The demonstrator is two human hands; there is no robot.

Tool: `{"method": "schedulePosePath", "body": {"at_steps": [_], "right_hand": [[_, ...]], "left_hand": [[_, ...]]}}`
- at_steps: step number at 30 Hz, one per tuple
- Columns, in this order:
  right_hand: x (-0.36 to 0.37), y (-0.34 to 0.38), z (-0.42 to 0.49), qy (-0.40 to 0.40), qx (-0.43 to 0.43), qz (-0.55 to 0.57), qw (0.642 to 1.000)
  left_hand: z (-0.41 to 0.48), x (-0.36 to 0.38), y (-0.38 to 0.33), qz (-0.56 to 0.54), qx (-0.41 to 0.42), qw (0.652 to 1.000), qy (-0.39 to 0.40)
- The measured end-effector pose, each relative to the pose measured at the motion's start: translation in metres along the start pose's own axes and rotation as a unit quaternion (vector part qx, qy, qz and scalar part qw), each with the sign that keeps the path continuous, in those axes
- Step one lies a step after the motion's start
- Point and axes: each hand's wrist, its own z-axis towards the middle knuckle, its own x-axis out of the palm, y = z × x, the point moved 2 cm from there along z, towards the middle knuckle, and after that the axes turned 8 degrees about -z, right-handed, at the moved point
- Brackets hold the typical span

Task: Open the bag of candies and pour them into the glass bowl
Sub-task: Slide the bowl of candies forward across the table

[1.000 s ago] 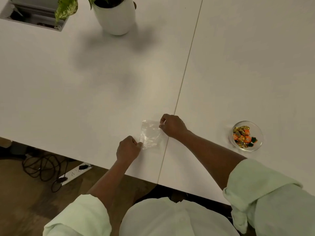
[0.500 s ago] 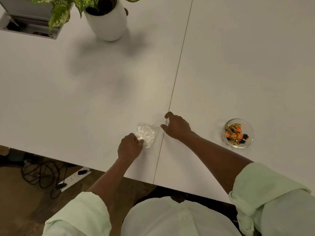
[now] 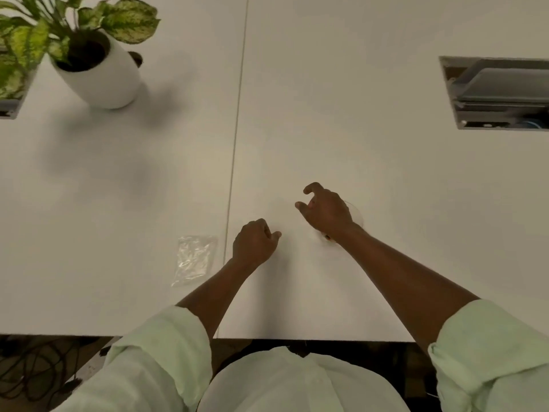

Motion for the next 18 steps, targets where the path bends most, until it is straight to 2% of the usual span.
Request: {"method": "schedulePosePath", "body": {"at_steps": [8,18], "right_hand": [[-0.034,-0.099,-0.013,-0.052,0.110,0.029,0.992],[-0.007,-0.136,-0.032,0.034,0.136,0.000,0.990]], "left_hand": [[0.009,0.055,-0.064,0.022,0.034,0.998,0.047],[0.015,0.088,-0.076,0.073,0.023,0.995,0.065]]}}
